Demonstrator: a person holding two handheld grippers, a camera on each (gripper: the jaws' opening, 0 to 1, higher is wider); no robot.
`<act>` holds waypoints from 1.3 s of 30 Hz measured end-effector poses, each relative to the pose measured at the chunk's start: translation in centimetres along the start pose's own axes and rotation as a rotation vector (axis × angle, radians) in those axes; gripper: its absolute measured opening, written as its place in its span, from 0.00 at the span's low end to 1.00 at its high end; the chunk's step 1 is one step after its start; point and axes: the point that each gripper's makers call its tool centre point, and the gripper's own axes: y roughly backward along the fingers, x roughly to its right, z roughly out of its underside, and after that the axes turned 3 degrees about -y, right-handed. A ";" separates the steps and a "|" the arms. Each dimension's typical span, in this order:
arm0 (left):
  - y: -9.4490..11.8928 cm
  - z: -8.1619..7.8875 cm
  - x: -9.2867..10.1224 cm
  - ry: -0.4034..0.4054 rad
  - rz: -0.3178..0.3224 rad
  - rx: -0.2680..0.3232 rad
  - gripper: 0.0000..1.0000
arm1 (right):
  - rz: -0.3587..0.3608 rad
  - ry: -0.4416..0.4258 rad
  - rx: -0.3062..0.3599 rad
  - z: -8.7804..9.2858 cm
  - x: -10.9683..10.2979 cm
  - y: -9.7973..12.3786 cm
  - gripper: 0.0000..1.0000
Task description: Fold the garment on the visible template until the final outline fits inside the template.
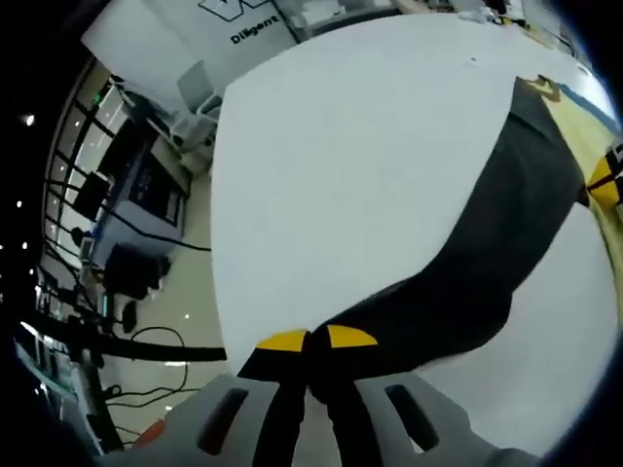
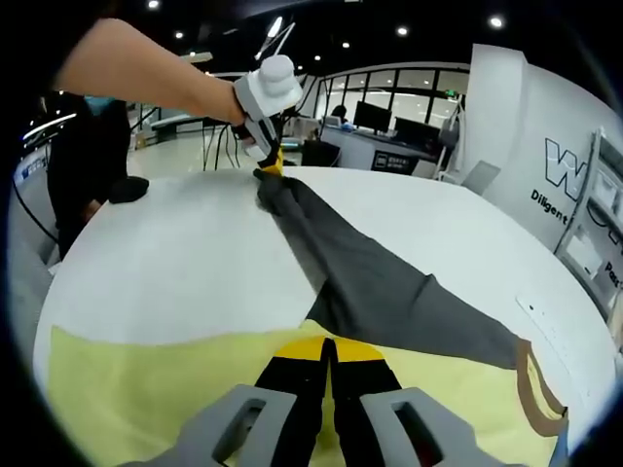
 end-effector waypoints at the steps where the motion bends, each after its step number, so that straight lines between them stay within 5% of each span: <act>1: 0.2 0.1 -0.3 0.009 -0.004 0.004 0.03 | 0.000 0.000 0.001 0.0 0.0 0.0 0.00; 7: 1.4 1.0 -2.1 0.069 -0.026 0.014 0.02 | 0.002 0.001 0.002 0.0 0.0 0.0 0.00; 11: 2.8 1.1 -2.0 0.211 0.007 0.075 0.01 | 0.004 0.001 -0.002 0.0 0.0 0.0 0.00; 26: 3.9 3.3 1.5 0.268 0.051 0.137 0.02 | 0.004 -0.004 -0.004 0.0 0.0 0.0 0.00; 30: 3.4 3.1 2.2 0.221 0.049 0.209 0.04 | 0.005 -0.004 -0.003 0.0 0.0 0.0 0.00; 39: 2.5 3.0 1.7 0.193 0.022 0.221 0.19 | 0.004 -0.005 -0.001 0.0 0.0 0.0 0.00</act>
